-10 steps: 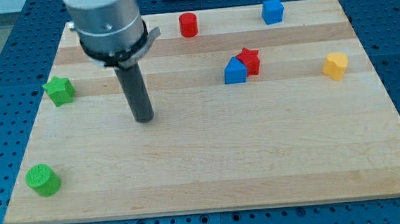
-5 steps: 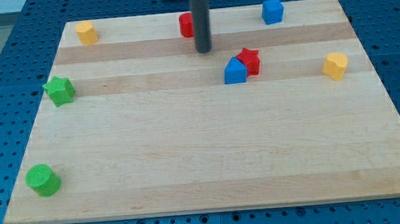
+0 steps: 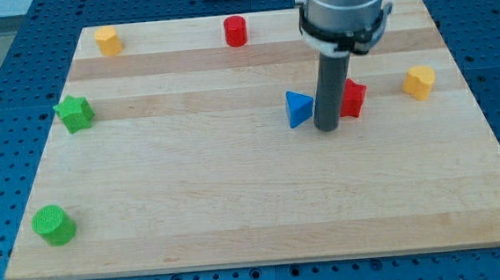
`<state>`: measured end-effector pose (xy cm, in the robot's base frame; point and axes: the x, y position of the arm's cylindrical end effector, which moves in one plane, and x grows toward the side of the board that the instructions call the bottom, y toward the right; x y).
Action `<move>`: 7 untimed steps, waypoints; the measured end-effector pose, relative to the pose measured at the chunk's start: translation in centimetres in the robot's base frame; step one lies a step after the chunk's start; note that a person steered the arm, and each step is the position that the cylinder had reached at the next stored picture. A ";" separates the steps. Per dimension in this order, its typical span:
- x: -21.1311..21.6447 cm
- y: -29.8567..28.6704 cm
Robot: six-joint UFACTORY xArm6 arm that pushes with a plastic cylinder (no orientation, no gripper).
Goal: Separate the blue triangle from the red star
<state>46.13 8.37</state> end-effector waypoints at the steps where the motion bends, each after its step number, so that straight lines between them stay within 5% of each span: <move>1: -0.5 0.0; 3: -6.0 -1.7; 7: -8.0 -6.1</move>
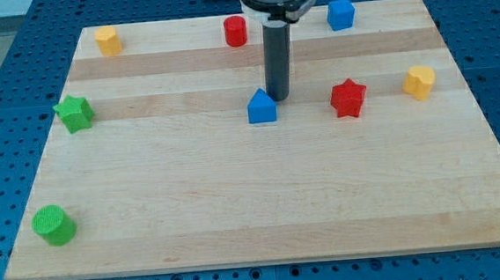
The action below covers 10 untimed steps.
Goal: Separate the blue triangle from the red star
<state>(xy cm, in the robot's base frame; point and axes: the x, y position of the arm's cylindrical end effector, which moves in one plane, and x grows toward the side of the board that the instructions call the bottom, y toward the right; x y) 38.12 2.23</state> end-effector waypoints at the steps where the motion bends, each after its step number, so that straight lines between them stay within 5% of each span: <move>1: 2.0 -2.8; 2: 7.9 -3.1; 4: 6.8 -3.0; 6: 14.1 0.3; 10: 9.0 -4.6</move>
